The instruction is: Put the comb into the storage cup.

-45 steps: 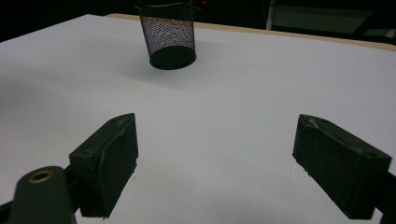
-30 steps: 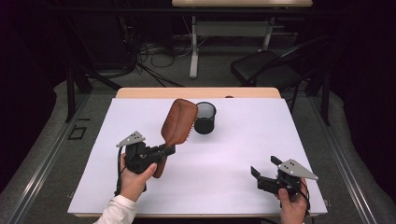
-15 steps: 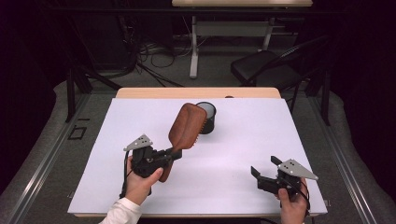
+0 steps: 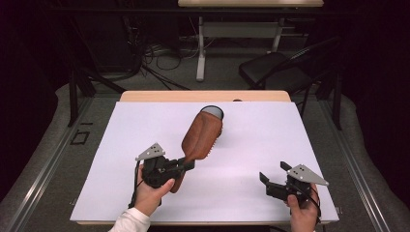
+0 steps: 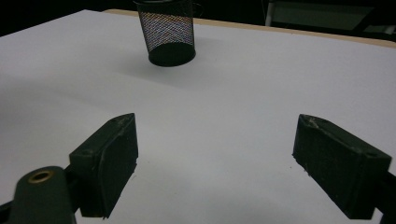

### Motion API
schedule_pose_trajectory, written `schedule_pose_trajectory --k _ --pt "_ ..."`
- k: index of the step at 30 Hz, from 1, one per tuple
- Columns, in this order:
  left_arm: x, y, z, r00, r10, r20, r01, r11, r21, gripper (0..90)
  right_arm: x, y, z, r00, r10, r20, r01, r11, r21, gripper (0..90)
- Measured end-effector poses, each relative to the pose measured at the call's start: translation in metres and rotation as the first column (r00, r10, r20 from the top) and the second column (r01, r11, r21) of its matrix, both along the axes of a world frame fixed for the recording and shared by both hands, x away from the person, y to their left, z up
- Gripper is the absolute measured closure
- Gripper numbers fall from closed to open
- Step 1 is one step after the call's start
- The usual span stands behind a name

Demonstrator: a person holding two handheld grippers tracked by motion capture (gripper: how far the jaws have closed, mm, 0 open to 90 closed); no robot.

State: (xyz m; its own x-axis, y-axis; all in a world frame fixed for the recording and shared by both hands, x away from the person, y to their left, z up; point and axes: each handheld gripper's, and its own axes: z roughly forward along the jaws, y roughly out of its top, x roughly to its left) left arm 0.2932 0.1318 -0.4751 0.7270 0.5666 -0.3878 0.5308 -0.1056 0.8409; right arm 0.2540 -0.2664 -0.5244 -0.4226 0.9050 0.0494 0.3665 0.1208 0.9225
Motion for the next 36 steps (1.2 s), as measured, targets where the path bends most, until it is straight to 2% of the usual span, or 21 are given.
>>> schedule_pose_trajectory --k 26,32,36 --pt "-0.002 -0.002 0.000 0.9999 -0.010 0.003 0.010 0.9999 -0.009 73.1 0.000 0.005 0.002 0.9998 0.006 -0.018 -0.006 1.0000 0.006 13.7" --pt "-0.002 -0.001 0.000 0.9999 -0.009 0.005 0.009 0.9999 -0.012 73.0 0.001 0.009 0.004 0.9994 0.023 -0.027 -0.023 0.9997 -0.002 13.0" --pt "-0.002 -0.001 0.000 0.9999 -0.008 0.007 0.008 0.9998 -0.017 73.1 0.002 0.013 0.009 0.9987 0.041 -0.030 -0.042 0.9991 -0.009 9.5"
